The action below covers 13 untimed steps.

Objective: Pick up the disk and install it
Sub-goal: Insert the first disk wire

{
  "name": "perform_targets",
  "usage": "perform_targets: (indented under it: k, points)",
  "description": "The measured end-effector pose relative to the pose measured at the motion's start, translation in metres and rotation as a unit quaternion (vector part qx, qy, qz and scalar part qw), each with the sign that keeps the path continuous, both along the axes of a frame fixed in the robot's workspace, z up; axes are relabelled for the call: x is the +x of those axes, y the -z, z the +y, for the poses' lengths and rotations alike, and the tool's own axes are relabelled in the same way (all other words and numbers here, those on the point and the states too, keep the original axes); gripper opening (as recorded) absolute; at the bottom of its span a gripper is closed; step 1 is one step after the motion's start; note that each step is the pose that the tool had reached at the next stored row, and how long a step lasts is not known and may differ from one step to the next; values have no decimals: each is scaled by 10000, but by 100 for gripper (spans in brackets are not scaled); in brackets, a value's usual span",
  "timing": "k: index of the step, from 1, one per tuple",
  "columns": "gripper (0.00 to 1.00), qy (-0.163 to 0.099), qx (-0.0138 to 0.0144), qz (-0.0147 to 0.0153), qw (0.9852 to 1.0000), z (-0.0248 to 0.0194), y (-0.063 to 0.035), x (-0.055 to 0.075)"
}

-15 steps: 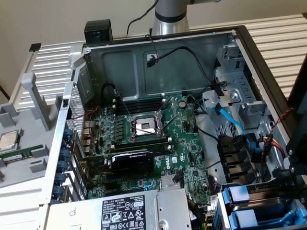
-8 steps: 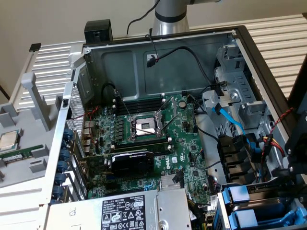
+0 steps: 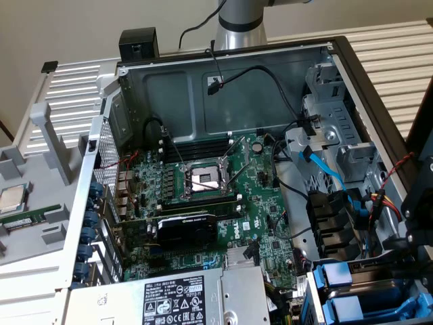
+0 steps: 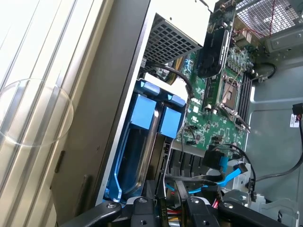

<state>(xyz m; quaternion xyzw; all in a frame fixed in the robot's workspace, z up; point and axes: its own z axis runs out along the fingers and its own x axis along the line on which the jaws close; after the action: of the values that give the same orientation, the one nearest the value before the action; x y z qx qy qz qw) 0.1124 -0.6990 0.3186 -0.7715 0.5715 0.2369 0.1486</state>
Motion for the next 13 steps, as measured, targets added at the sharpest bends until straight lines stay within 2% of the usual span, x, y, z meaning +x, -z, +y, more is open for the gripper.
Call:
perform_targets:
  k: [4, 13]
  points:
    - [30, 0, -13, -3, 10000, 6, 0, -1]
    - [30, 0, -19, -5, 10000, 9, 15, -1]
